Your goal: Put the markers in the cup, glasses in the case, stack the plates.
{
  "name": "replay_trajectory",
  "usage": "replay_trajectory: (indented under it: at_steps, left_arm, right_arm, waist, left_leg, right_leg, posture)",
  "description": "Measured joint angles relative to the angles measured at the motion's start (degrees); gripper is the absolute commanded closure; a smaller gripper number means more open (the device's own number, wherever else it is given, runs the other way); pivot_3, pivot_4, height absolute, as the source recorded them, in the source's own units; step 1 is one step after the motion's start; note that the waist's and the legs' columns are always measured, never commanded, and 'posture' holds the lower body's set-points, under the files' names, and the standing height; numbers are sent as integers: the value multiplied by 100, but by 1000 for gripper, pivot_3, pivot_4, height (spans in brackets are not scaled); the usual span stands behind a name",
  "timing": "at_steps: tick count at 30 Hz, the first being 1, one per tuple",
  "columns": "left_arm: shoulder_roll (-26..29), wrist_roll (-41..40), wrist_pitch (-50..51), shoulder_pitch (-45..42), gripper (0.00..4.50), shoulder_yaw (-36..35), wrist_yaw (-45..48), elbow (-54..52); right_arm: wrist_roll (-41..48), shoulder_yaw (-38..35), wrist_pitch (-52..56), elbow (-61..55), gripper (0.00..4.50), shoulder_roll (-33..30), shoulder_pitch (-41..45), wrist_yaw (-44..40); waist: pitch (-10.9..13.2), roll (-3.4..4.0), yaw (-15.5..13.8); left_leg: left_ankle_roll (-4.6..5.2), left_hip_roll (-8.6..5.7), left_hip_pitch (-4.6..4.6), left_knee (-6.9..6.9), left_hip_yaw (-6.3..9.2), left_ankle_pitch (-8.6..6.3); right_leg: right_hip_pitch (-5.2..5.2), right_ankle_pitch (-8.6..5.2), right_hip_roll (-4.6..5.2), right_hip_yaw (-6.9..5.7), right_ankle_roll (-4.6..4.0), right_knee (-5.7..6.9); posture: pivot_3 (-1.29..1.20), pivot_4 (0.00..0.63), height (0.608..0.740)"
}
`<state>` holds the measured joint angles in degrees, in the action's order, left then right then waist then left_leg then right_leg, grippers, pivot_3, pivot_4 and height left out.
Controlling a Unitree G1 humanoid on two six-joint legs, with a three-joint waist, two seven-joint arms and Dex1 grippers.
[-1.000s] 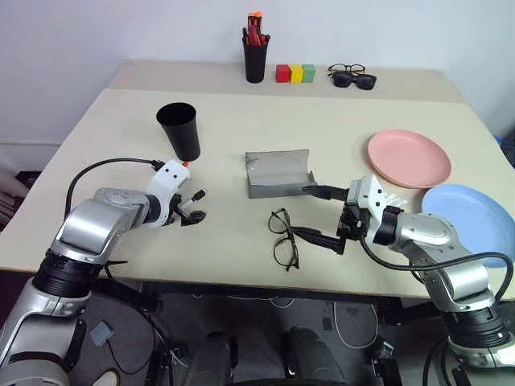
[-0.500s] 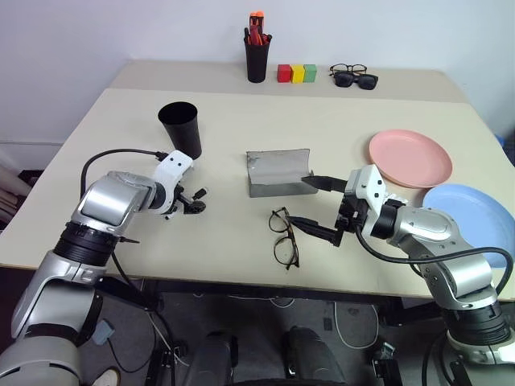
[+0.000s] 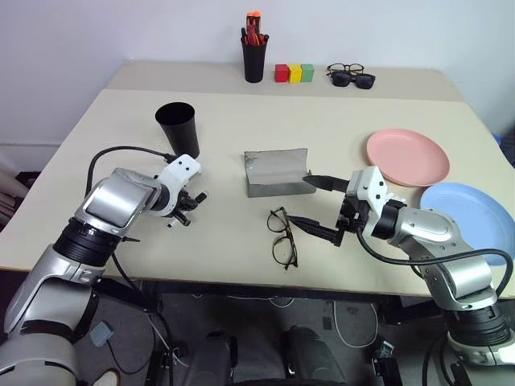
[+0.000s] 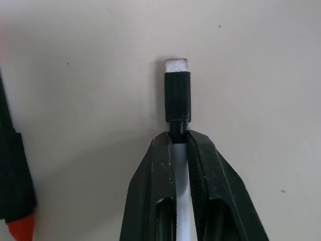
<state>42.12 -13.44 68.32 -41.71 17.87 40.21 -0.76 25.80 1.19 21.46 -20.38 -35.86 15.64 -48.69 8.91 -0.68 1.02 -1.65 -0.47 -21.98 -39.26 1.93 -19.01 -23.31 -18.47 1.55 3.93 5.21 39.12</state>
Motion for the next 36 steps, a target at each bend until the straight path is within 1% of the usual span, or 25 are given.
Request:
replay_trajectory:
  at_steps: [2, 5, 9, 11, 12, 15, 17, 19, 24, 26, 36]
  left_arm:
    - [-206, -72, -189, 312, 4262, -352, -146, -314]
    - [-722, -93, -816, 515, 4262, -786, -517, -802]
    - [-1424, 12, -2112, 499, 4262, -1593, -1344, -1165]
    - [-2011, 98, -2924, 460, 4262, -2102, -2058, -1093]
    - [-2138, 184, -3339, 399, 4262, -2240, -2351, -949]
    - [-2167, 531, -4351, 250, 4262, -2516, -2889, -417]
    - [-2191, 791, -4977, 134, 4262, -2654, -3292, 14]
    - [-2209, 981, -5488, 55, 4262, -2742, -3619, 319]
    - [-2155, 1410, -6547, -11, 4262, -2790, -4100, 1200]
    - [-2159, 1453, -6760, -100, 4262, -2783, -4179, 1478]
    - [-2354, 1662, -7946, -1210, 4262, -2755, -4567, 3474]
  right_arm:
    - [-33, -23, -74, 99, 0, 37, 5, 39]
    - [-53, -49, -107, 202, 0, 116, 56, 110]
    - [-75, -52, -108, 253, 0, 159, 183, 171]
    - [-82, -50, -108, 349, 0, 247, 311, 191]
    - [-78, -49, -107, 384, 0, 296, 396, 197]
    - [-22, -52, -107, 500, 0, 432, 572, 184]
    - [126, -74, -91, 612, 0, 667, 677, 212]
    - [268, -105, -63, 663, 0, 811, 782, 247]
    - [380, -245, -69, 852, 0, 912, 909, 310]
    - [390, -256, -74, 913, 0, 973, 910, 329]
    - [359, -395, -314, 1174, 0, 1076, 965, 409]
  waist:
    - [0, 0, -18]
    - [2, -4, -60]
    - [4, -6, -30]
    - [5, -8, -21]
    - [5, -8, -14]
    - [4, -8, -10]
    - [4, -8, -24]
    - [4, -8, -33]
    - [4, -9, -46]
    - [4, -9, -38]
    - [5, -9, -24]
  left_leg:
    - [-2, 0, -9, -2, 0, 1]
    - [-26, 0, -42, -28, 3, 14]
    - [-21, -1, -46, -45, 0, 11]
    - [-18, 1, -45, -51, -2, 9]
    - [-11, 2, -44, -51, -2, 6]
    - [-10, 2, -43, -51, -2, 5]
    - [-11, 0, -44, -54, -3, 5]
    - [-14, -2, -45, -57, -3, 7]
    - [-15, -4, -46, -58, -3, 8]
    - [-15, -4, -47, -58, -3, 8]
    - [-15, -5, -47, -58, -5, 8]
  right_leg:
    - [-8, 0, 2, 0, 0, 0]
    - [-24, 0, 4, -4, 0, 3]
    - [-22, 2, 5, -3, 4, 3]
    - [-24, 2, 2, -3, 4, 11]
    - [-24, 2, 0, -2, 4, 13]
    - [-25, 3, -1, -3, 4, 16]
    - [-25, 3, 2, -3, 5, 15]
    - [-24, 4, 5, -4, 6, 15]
    - [-23, 4, 9, -10, 8, 13]
    - [-24, 4, 8, -10, 8, 14]
    - [-26, 5, 7, -18, 8, 15]
  posture:
    - [0, 150, 740]
    - [0, 150, 740]
    - [0, 150, 740]
    - [0, 150, 740]
    - [0, 150, 740]
    - [0, 150, 740]
    - [0, 150, 740]
    - [0, 150, 740]
    - [0, 150, 740]
    - [0, 150, 740]
    - [0, 150, 740]
